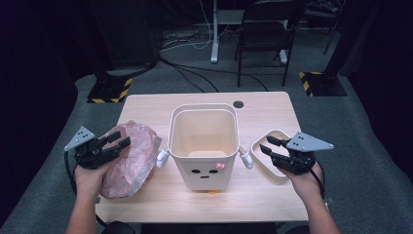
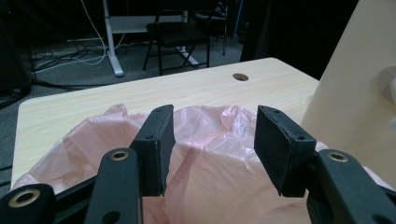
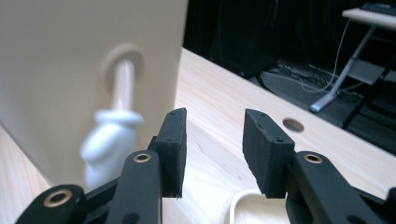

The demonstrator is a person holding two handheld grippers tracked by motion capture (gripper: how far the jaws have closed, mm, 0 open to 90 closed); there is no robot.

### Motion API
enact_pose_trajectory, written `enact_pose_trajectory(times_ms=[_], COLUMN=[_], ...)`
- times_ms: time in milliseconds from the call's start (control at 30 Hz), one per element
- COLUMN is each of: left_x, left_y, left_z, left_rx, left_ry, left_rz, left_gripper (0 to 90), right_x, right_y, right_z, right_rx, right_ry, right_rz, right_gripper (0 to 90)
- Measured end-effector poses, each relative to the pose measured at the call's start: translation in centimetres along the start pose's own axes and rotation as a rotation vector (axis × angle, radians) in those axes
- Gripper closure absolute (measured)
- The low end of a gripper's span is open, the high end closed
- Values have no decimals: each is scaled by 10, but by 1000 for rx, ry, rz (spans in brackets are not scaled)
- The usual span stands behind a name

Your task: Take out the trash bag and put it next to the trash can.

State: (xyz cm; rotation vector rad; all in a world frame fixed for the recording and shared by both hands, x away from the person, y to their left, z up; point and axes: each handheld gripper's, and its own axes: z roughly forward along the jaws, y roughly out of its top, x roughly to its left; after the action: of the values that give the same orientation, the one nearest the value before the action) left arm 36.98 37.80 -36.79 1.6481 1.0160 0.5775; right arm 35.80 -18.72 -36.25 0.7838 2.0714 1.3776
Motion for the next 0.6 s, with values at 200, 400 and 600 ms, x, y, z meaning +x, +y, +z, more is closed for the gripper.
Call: enact_pose_trajectory(times_ms=[200,400,600], left_x=[2,3,0], left_y=[-4,-5,-5], left_z=[1,-2,-3], left_rx=[-2,-4,0], left_ry=[-4,0,3], left_rz=[-17,-17,-9], left_gripper=[476,476,474], right_x=[-5,-13,-18], right_y=[-24,-43,-60], right_z=[9,14,17], right_rx=[26,51,50], right_ry=[8,0,-16], right_rz=[18,49,33], right_gripper=[591,592,594])
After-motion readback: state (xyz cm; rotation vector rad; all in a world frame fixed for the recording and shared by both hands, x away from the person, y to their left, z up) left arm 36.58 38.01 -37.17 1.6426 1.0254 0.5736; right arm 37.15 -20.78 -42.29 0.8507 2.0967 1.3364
